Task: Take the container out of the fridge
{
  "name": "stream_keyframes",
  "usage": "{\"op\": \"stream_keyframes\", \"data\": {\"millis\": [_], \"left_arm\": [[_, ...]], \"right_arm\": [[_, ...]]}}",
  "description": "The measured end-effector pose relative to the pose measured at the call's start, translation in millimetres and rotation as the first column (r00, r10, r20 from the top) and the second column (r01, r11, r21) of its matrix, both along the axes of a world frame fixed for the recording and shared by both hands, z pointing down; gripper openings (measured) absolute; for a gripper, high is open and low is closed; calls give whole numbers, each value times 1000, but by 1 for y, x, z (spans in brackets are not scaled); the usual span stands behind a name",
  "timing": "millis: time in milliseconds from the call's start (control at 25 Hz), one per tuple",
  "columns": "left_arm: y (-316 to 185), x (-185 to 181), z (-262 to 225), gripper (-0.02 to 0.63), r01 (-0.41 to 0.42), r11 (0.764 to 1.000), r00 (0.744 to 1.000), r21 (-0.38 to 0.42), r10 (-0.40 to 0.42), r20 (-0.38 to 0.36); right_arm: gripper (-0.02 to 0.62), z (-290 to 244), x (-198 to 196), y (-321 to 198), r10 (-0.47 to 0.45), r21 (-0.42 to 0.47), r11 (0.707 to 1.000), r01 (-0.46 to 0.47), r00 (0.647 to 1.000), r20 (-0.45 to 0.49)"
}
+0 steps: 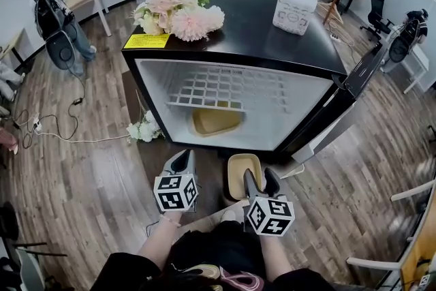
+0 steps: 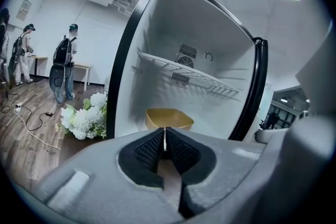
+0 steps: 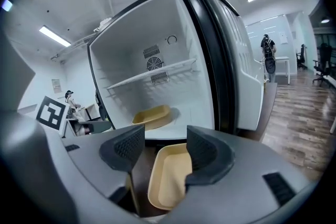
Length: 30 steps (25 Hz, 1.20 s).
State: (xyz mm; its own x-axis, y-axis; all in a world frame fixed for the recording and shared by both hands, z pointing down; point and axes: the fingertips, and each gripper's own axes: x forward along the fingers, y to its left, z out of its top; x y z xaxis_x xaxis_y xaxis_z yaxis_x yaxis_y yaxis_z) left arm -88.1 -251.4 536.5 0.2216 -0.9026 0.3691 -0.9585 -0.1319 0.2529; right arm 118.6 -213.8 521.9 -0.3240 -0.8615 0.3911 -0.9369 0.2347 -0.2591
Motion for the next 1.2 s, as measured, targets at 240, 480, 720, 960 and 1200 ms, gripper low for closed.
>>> {"op": "stream_keyframes", "data": {"millis": [240, 480, 720, 960, 1200], "left_arm": [[-21, -2, 2, 74, 41, 999, 999, -19, -42, -30], [-45, -1, 9, 170, 49, 997, 998, -56, -51, -45], [-69, -2, 13, 184, 77, 993, 996, -84, -79, -31], [-92, -9, 28, 186, 124, 982, 992, -142, -123, 13], [-111, -7, 38, 186, 136, 973, 991, -186, -132, 35]], "right_arm": [[239, -23, -9, 6, -54, 63, 997, 54, 999, -9], [239, -31, -15, 5, -94, 82, 992, 95, 995, -15], [239, -39, -17, -1, -124, 98, 988, 123, 992, -4], [239, -35, -17, -3, -134, 92, 987, 133, 991, -2], [239, -29, -16, -2, -142, 69, 988, 141, 990, 1]]}}
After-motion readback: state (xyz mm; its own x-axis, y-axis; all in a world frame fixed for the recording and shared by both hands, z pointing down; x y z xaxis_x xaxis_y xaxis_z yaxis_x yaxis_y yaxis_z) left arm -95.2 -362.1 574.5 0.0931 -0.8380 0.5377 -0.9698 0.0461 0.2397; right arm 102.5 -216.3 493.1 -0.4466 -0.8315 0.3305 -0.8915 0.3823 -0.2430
